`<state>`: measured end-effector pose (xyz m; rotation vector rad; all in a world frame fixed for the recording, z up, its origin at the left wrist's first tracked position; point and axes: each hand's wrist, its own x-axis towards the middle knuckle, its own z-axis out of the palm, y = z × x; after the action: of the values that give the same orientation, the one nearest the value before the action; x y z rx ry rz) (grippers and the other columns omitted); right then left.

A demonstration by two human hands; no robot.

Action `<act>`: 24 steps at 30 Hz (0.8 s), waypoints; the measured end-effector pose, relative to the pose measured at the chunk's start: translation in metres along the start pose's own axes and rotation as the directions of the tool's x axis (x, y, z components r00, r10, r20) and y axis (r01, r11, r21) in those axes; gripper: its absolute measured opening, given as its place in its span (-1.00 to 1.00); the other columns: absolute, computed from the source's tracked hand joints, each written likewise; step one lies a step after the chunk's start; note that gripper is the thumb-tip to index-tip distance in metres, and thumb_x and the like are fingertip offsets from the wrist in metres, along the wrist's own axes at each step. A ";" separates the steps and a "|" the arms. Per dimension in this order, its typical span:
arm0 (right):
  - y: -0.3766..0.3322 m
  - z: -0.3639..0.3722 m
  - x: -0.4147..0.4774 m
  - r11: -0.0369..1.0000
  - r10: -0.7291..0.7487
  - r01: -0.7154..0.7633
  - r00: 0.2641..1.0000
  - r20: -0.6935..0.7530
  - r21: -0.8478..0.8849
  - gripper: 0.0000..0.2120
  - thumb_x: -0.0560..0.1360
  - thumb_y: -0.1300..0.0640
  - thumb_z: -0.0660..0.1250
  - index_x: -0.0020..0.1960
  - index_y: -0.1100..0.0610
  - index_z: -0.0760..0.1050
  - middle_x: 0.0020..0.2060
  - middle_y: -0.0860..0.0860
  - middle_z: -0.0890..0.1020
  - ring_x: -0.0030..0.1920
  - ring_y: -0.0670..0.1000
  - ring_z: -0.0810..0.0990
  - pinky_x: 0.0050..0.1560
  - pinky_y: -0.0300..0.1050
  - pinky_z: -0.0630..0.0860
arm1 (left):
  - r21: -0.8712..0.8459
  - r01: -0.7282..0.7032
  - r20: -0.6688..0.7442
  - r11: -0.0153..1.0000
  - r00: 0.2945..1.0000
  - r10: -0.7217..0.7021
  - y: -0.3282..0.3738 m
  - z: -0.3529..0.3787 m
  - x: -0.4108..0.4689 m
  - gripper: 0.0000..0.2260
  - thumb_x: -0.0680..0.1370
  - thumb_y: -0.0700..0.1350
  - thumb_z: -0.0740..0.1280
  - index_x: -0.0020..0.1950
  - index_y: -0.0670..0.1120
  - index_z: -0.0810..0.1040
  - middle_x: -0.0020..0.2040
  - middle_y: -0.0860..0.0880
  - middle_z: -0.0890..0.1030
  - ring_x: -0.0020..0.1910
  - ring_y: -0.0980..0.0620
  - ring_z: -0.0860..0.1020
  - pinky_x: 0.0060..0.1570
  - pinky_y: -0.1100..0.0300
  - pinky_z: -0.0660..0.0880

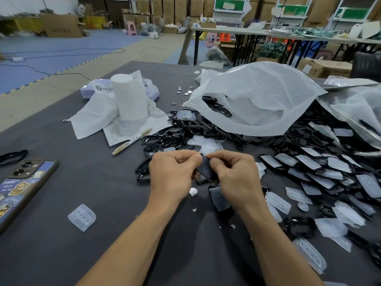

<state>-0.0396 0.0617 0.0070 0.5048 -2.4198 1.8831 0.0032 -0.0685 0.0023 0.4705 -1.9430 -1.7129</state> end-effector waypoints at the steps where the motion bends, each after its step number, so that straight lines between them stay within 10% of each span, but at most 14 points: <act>1: -0.001 0.001 -0.001 1.000 -0.008 0.008 1.000 -0.004 -0.014 -0.75 0.51 0.18 0.47 -0.26 -0.13 0.71 -0.32 -0.17 0.72 -0.28 -0.20 0.66 -0.25 -0.39 0.49 | -0.002 -0.009 0.008 1.000 1.000 0.009 0.001 0.000 -0.001 -0.66 0.49 -0.23 0.51 -0.30 0.23 0.74 -0.38 -0.02 0.71 -0.46 0.05 0.61 -0.25 -0.12 0.70; 15: -0.004 0.004 -0.004 0.997 0.028 -0.033 0.998 0.060 0.076 -0.75 0.33 0.11 0.49 -0.07 -0.20 0.66 -0.27 -0.10 0.75 -0.32 -0.07 0.72 -0.25 -0.21 0.61 | -0.165 0.060 -0.011 0.984 0.998 -0.063 0.000 0.004 -0.001 -0.73 0.52 -0.34 0.46 -0.28 -0.04 0.77 -0.36 -0.12 0.71 -0.47 0.00 0.66 -0.43 0.25 0.58; 24: 0.000 0.001 0.002 0.909 0.137 -0.174 0.983 0.122 0.379 -0.61 0.48 0.59 0.28 0.01 0.18 0.70 -0.24 0.15 0.74 -0.44 0.03 0.62 -0.34 -0.23 0.57 | -0.180 0.054 -0.041 0.982 0.997 -0.063 -0.002 0.005 0.002 -0.75 0.52 -0.28 0.49 -0.24 0.05 0.78 -0.32 -0.08 0.73 -0.38 -0.06 0.72 -0.33 0.15 0.65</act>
<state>-0.0413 0.0600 0.0072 0.4303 -2.1949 2.4828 -0.0014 -0.0656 0.0001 0.5006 -1.7389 -1.8766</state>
